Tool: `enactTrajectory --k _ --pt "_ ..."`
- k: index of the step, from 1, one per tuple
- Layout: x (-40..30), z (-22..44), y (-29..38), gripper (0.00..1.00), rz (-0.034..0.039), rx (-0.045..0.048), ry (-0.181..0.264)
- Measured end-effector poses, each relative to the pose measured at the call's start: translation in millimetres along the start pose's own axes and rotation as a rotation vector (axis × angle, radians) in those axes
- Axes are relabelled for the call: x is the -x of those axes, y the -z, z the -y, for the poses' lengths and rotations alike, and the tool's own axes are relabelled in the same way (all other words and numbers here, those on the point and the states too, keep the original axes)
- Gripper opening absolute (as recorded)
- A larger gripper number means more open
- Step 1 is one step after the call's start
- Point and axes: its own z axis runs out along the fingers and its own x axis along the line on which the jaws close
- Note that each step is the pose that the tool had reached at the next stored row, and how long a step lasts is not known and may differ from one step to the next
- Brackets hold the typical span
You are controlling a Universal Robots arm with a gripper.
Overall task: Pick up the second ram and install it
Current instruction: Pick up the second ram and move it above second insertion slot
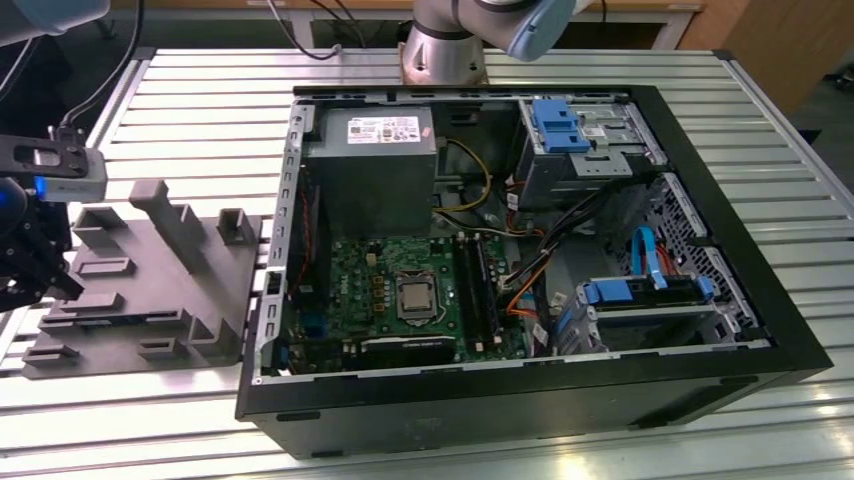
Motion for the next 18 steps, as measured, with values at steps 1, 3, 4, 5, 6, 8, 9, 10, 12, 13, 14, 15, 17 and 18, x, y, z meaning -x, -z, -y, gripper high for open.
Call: enactTrajectory --k 1,3,4,5,6,8,9,10,12,13,14,15,17,18 --pt "0.0 0.0 -0.1 0.11 0.0001 -0.0001 0.000" --pt "0.0 0.0 -0.1 0.11 0.0001 -0.0001 0.000" --pt "0.0 0.0 -0.2 0.11 0.0001 -0.0001 0.000" --pt "0.0 0.0 -0.2 0.11 0.0001 -0.0001 0.000" --pt "0.0 0.0 -0.4 0.11 0.0002 -0.0002 0.000" --pt "0.0 0.1 -1.6 0.11 0.0005 -0.0005 0.000" --pt "0.0 0.1 -2.3 0.11 0.0003 -0.0003 0.000" --pt "-0.1 0.1 -3.1 0.11 0.0002 -0.0002 0.000" --pt "-0.1 0.2 -5.1 0.11 0.0002 -0.0002 0.000" --pt "-0.1 0.2 -6.1 0.11 0.0002 -0.0002 0.000" --pt "-0.2 0.3 -7.0 0.11 0.0002 -0.0002 0.000" --pt "-0.1 0.4 -7.7 0.11 0.0002 -0.0002 0.000" --pt "-0.1 1.2 -8.4 0.11 0.0001 -0.0001 0.000" --pt "-0.1 1.8 -8.8 0.11 0.0002 -0.0002 0.000"
